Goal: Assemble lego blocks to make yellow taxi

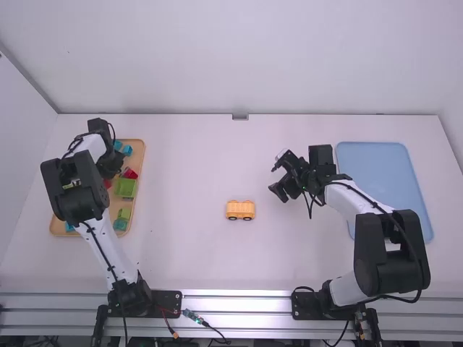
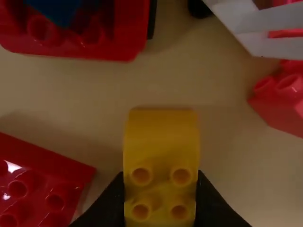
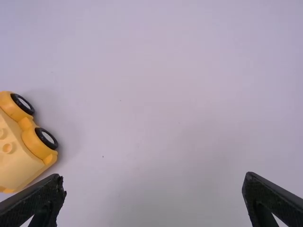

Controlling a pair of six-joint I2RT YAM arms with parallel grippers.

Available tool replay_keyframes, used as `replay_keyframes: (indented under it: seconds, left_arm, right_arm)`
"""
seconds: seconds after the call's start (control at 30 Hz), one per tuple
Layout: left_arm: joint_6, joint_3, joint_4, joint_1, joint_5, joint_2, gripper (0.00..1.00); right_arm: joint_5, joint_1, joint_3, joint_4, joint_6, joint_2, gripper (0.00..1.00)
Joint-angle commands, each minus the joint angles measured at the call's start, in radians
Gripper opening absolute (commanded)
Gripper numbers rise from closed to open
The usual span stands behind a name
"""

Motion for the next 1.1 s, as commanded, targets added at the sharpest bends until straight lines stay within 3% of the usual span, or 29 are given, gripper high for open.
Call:
replay_keyframes:
  seconds: [0.0, 0.17, 0.23, 0.27, 0.4, 0.7, 0.87, 1.07]
  left_arm:
    - [0.008, -0.023, -0.018, -0.002, -0.006, 0.012, 0.30]
    - [0.007, -0.024, -0.016, -0.002, -0.016, 0.012, 0.32]
    - [0.007, -0.024, -0.019, -0.002, -0.027, 0.012, 0.39]
    - [0.007, -0.024, -0.023, -0.003, -0.038, 0.012, 0.54]
    - [0.008, -0.024, -0.024, -0.003, -0.040, 0.012, 0.57]
    - [-0.055, -0.026, -0.037, -0.021, -0.122, 0.011, 0.53]
    - [-0.052, -0.029, -0.025, -0.065, -0.173, 0.012, 0.42]
    - [-0.121, -0.056, -0.011, -0.117, -0.285, 0.011, 0.42]
  right_arm:
    - [0.002, -0.004, 0.026, -0.004, -0.001, -0.033, 0.99]
    - [0.002, -0.003, 0.026, -0.003, -0.002, -0.033, 0.99]
    - [0.002, -0.003, 0.026, -0.003, -0.002, -0.033, 0.99]
    - [0.002, -0.003, 0.026, -0.002, -0.002, -0.033, 0.99]
    - [0.002, -0.003, 0.026, -0.002, -0.002, -0.033, 0.99]
    - [0.002, -0.003, 0.026, -0.002, -0.002, -0.033, 0.99]
    - [0.002, -0.003, 0.026, -0.003, -0.001, -0.033, 0.99]
    - [0.002, -0.005, 0.026, -0.008, -0.002, -0.032, 0.99]
